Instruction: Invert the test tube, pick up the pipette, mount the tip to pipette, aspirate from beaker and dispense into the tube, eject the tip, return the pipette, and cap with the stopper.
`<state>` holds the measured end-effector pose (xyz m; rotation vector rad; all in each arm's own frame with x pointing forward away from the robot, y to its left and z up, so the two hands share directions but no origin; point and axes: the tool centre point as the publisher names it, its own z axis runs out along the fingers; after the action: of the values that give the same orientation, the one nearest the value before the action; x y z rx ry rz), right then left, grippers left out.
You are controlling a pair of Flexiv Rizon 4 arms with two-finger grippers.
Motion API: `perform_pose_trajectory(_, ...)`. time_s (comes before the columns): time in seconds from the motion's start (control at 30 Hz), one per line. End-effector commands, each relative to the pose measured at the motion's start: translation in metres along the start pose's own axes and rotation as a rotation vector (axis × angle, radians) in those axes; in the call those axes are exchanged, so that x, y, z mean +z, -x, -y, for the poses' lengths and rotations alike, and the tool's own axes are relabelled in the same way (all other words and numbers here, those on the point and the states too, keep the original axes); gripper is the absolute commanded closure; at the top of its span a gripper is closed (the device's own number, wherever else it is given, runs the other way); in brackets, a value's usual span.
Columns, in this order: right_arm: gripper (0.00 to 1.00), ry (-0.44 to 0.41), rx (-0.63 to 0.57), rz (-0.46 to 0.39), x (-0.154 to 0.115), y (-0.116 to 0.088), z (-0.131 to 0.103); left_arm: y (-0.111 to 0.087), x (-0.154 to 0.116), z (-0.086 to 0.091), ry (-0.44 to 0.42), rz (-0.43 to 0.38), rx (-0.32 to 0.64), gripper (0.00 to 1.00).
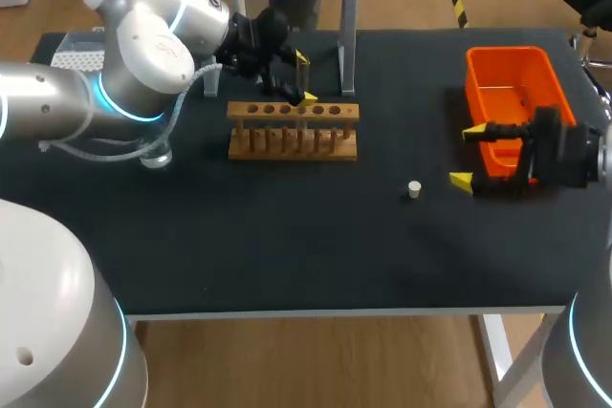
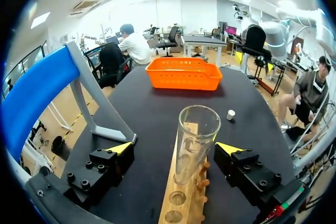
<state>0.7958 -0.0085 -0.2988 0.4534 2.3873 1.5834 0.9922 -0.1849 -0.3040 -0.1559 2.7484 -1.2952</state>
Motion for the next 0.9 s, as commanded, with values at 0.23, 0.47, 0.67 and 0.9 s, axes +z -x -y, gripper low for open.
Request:
perform_pose_trajectory(0.23, 0.00, -0.028, 0.036, 0.057, 0.026, -0.013, 0.027, 0.000, 0.000, 0.000, 0.001, -0.002, 0.000, 0.00)
perform_pose_trajectory(0.47, 0.00, -0.064, 0.054, 0.080, 0.039, -0.012, 0.042, 0.000, 0.000, 0.000, 0.001, -0.002, 0.000, 0.00)
perform_pose_trajectory(0.67, 0.00, -0.101, 0.070, 0.095, 0.047, -0.008, 0.056, 0.000, 0.000, 0.000, 0.001, -0.002, 0.000, 0.00)
perform_pose_trajectory(0.9, 0.00, -0.129, 0.081, 0.108, 0.060, -0.009, 0.068, 0.000, 0.000, 0.000, 0.001, -0.002, 0.000, 0.00)
